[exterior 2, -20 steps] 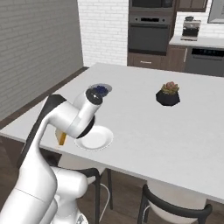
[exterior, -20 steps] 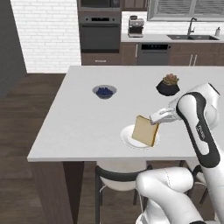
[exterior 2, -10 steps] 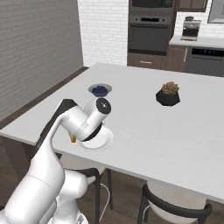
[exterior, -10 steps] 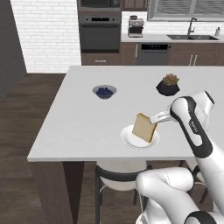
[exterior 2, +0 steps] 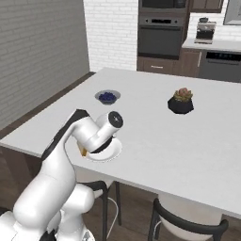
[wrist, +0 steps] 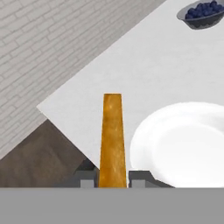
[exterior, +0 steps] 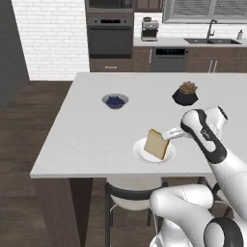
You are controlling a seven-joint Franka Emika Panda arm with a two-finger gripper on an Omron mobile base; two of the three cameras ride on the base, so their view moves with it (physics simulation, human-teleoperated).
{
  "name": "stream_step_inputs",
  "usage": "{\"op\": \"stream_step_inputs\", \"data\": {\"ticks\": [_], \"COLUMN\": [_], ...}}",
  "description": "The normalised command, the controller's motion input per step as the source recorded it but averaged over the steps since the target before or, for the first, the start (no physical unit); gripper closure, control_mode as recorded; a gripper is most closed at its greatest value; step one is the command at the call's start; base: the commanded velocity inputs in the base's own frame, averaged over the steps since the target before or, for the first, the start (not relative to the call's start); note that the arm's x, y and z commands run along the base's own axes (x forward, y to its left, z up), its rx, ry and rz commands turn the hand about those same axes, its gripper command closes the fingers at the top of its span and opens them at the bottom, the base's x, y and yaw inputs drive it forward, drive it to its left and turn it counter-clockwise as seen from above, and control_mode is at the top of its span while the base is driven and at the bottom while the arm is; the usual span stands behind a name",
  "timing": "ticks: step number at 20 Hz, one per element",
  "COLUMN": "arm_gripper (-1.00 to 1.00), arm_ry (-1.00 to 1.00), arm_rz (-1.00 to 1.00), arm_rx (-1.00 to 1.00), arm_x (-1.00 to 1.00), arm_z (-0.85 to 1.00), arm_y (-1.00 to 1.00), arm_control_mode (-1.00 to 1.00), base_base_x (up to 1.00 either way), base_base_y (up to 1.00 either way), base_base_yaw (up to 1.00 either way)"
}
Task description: Start the toaster. Once the lever pops up, take the bread to the plate on the dining counter.
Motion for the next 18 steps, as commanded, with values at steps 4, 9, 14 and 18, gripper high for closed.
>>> {"op": "stream_step_inputs", "data": {"ticks": [4, 9, 14, 18], "arm_gripper": [1.0, 1.0, 1.0, 1.0], "arm_ry": [0.0, 0.0, 0.0, 0.0], "arm_rz": [0.0, 0.0, 0.0, 0.0], "arm_rx": [0.0, 0.0, 0.0, 0.0], "arm_x": [0.21, 0.12, 0.08, 0.34], "arm_z": [-0.15, -0.11, -0.18, -0.18], "arm_y": [-0.02, -0.09, -0.05, 0.0], "arm_control_mode": [-1.0, -1.0, -1.0, -1.0], "base_base_x": [0.0, 0.0, 0.0, 0.0], "base_base_y": [0.0, 0.0, 0.0, 0.0], "base_base_yaw": [0.0, 0.0, 0.0, 0.0]}}
